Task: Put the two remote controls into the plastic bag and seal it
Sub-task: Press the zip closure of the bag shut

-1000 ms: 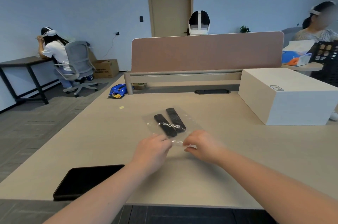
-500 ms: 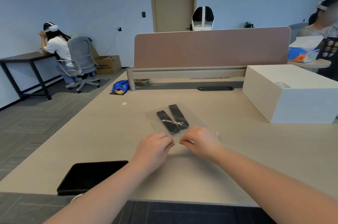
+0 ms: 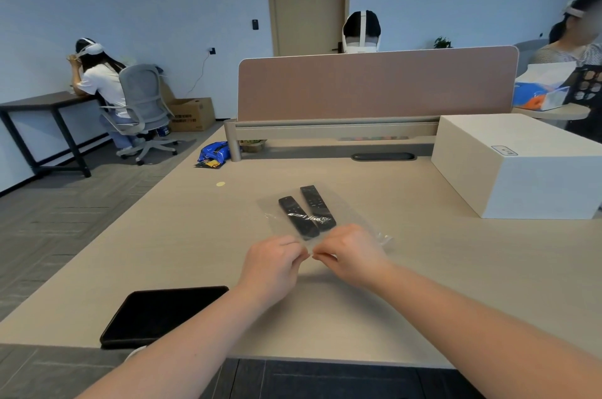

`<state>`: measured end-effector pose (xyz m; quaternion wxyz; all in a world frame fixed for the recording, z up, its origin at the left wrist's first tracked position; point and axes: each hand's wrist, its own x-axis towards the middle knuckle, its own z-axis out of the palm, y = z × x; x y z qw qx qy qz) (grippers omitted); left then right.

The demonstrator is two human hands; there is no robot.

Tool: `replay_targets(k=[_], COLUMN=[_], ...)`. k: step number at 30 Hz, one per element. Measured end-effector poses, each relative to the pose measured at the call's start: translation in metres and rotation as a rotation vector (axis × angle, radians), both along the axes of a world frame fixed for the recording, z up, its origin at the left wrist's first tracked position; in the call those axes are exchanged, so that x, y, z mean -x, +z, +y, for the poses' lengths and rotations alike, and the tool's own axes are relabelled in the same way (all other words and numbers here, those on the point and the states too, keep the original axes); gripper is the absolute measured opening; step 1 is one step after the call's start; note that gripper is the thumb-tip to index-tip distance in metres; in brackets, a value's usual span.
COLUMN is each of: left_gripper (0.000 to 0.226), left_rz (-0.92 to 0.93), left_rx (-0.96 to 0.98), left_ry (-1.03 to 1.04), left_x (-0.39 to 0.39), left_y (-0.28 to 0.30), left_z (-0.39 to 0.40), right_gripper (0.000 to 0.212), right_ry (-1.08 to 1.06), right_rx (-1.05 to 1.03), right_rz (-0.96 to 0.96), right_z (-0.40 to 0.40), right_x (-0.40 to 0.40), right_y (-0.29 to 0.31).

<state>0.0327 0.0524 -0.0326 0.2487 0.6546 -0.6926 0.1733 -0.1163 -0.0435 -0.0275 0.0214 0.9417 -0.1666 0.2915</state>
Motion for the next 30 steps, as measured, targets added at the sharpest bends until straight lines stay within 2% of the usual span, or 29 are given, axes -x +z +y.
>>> replay_targets(k=[4, 10, 15, 20, 25, 30], left_gripper=[0.028, 0.030, 0.030, 0.030, 0.022, 0.023], left_rz=[0.003, -0.064, -0.123, -0.127, -0.075, 0.028], left_rx=[0.001, -0.015, -0.043, -0.029, -0.048, -0.100], left_ry=[0.003, -0.009, -0.037, -0.025, -0.013, -0.015], left_x=[-0.001, -0.003, -0.004, 0.000, -0.007, 0.001], left_y=[0.001, 0.003, 0.000, 0.005, 0.005, 0.007], left_z=[0.001, 0.003, 0.001, -0.005, -0.003, -0.002], right_gripper=[0.031, 0.008, 0.013, 0.018, 0.018, 0.019], right_ry=[-0.013, -0.010, 0.012, -0.078, -0.171, -0.198], right_rx=[0.100, 0.186, 0.288, 0.324, 0.357, 0.276], right_rz=[-0.005, 0.046, 0.127, 0.190, 0.220, 0.189], right_z=[0.001, 0.001, -0.007, -0.021, -0.041, -0.042], right_x=[-0.002, 0.000, 0.006, 0.022, 0.050, 0.061], right_y=[0.000, -0.006, -0.012, -0.008, -0.012, -0.012])
